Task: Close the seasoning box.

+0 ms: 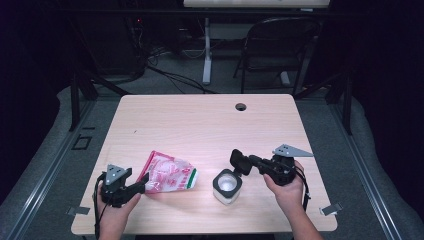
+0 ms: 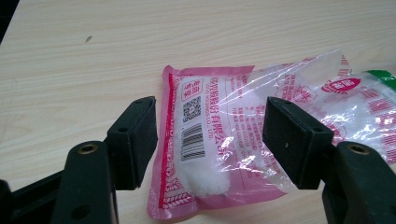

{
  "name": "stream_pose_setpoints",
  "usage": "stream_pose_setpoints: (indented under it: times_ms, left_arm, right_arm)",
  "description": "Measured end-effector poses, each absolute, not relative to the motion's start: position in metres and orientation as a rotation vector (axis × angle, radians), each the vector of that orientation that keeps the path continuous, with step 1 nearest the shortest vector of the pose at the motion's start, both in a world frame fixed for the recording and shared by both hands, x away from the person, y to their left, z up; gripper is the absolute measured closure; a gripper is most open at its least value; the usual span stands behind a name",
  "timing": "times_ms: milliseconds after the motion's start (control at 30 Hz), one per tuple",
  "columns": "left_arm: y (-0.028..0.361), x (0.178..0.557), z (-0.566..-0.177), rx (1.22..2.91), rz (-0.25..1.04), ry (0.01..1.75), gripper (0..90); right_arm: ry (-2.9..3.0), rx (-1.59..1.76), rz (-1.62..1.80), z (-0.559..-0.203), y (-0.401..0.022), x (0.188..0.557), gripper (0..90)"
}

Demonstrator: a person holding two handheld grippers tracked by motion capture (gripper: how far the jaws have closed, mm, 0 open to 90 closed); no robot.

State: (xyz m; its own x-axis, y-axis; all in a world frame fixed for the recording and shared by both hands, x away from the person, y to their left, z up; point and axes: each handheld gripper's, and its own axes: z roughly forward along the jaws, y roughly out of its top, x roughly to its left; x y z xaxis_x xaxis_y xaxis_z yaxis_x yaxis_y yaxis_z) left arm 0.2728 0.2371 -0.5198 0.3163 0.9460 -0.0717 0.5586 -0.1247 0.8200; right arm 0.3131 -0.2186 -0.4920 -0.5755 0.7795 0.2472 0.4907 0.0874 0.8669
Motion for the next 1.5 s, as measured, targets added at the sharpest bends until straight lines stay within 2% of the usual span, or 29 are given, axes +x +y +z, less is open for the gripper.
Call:
stream_pose_setpoints:
  times_ms: [1500]
  left_arm:
    - [0.239,0.278,-0.525,1.805,0.617,1.358,35.2]
  right_arm:
    - [2.147,1.161,1.518,-0.486,-0.201,0.299,86.7]
